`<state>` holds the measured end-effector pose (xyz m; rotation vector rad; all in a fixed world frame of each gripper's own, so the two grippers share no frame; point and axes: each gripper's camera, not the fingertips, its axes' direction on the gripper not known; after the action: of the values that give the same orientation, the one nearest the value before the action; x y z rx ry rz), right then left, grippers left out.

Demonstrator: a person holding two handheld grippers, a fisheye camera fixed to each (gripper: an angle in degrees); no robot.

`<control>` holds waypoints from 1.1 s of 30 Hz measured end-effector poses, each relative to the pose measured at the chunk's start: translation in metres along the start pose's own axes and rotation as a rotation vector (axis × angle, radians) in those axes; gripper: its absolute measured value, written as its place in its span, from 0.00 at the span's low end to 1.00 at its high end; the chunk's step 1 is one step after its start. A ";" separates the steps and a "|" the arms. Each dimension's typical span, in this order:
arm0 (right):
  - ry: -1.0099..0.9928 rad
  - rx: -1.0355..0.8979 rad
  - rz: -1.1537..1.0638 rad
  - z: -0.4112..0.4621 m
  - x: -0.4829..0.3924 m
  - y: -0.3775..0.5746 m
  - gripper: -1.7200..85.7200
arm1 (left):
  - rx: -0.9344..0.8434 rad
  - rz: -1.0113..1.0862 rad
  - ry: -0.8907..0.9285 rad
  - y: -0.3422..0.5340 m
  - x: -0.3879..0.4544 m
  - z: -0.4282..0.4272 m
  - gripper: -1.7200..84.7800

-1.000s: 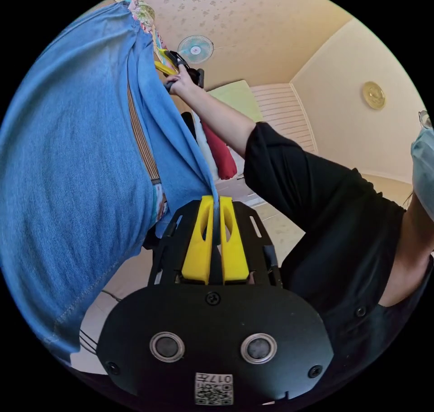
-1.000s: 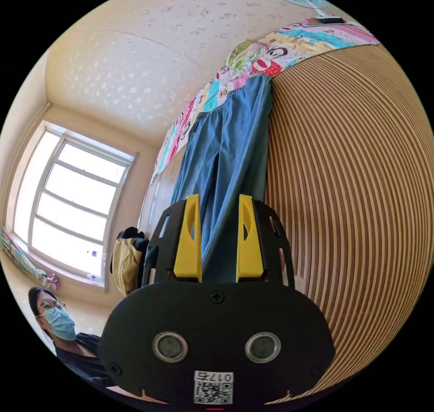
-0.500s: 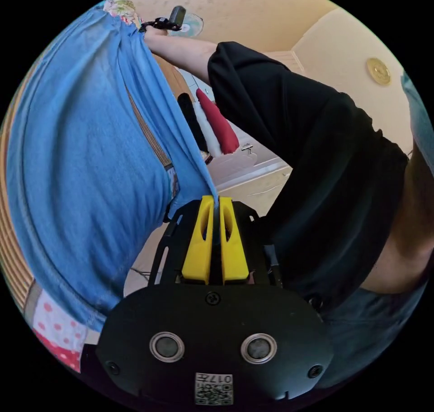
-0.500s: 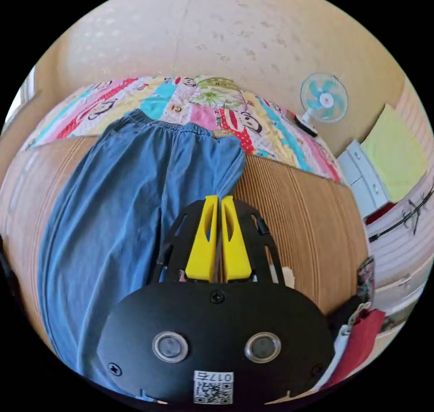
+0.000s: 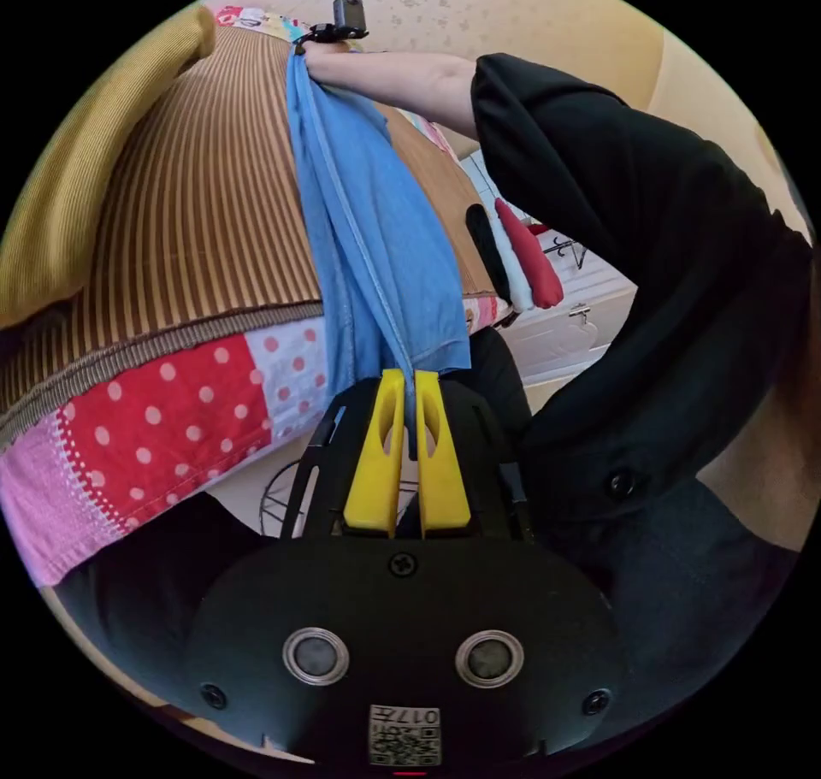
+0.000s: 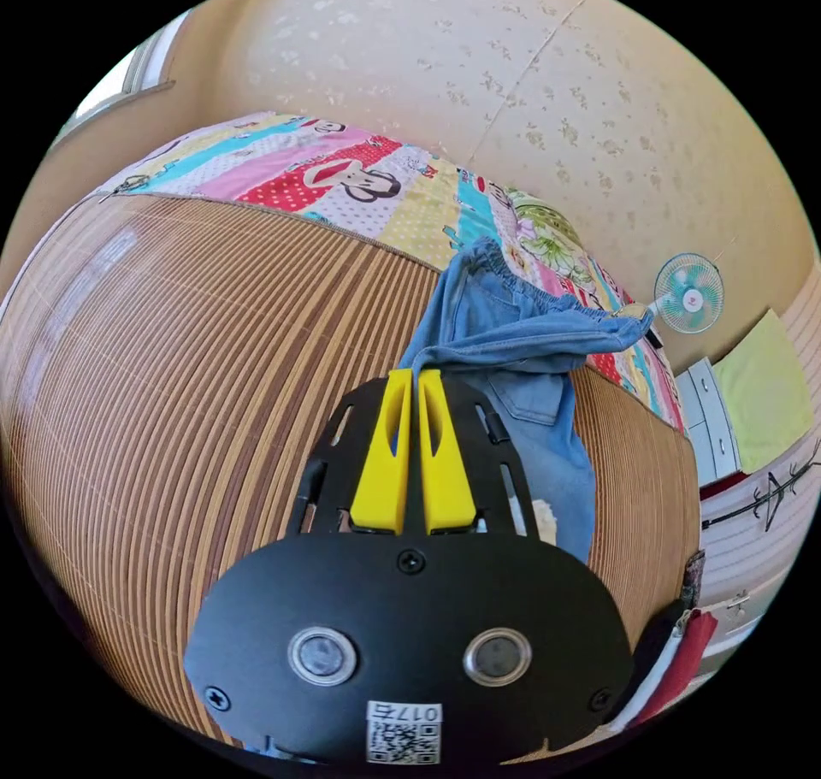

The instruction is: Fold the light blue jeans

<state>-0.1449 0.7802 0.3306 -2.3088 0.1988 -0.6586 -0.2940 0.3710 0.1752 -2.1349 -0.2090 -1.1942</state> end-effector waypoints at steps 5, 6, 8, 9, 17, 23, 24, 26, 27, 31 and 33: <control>0.002 0.087 0.052 -0.010 0.011 -0.002 0.04 | 0.133 0.006 0.215 0.017 -0.008 -0.024 0.02; -0.057 0.064 0.073 -0.002 0.019 -0.002 0.04 | 0.138 0.011 0.199 0.018 -0.006 -0.026 0.02; -0.132 -0.048 0.065 0.017 0.030 -0.008 0.05 | 0.112 0.001 0.063 0.017 0.002 -0.023 0.02; -0.156 -0.065 0.067 0.018 0.037 -0.007 0.06 | 0.088 -0.016 0.025 0.016 0.001 -0.017 0.02; -0.420 0.017 -0.100 -0.070 0.073 0.107 0.09 | 0.004 -0.084 -0.145 0.017 0.017 0.003 0.06; -0.566 -0.078 -0.145 -0.141 0.145 0.307 0.10 | 0.285 -0.104 -0.222 0.043 0.034 -0.024 0.09; -0.616 -0.094 -0.096 -0.149 0.164 0.348 0.10 | 0.312 -0.107 -0.218 0.046 0.035 -0.026 0.09; -0.707 -0.111 0.013 -0.157 0.192 0.407 0.10 | 0.398 -0.097 -0.211 0.056 0.041 -0.033 0.10; -0.772 -0.107 0.097 -0.161 0.208 0.443 0.11 | 0.408 -0.093 -0.212 0.057 0.042 -0.033 0.10; -0.939 -0.073 0.261 -0.166 0.231 0.528 0.13 | 0.364 -0.085 -0.252 0.056 0.051 -0.020 0.11; -0.984 -0.087 0.292 -0.163 0.230 0.547 0.13 | 0.329 -0.088 -0.292 0.054 0.054 -0.011 0.11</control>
<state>-0.0065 0.2081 0.1514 -2.3433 0.0884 0.6539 -0.2473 0.3135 0.1973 -2.0121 -0.5922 -0.8223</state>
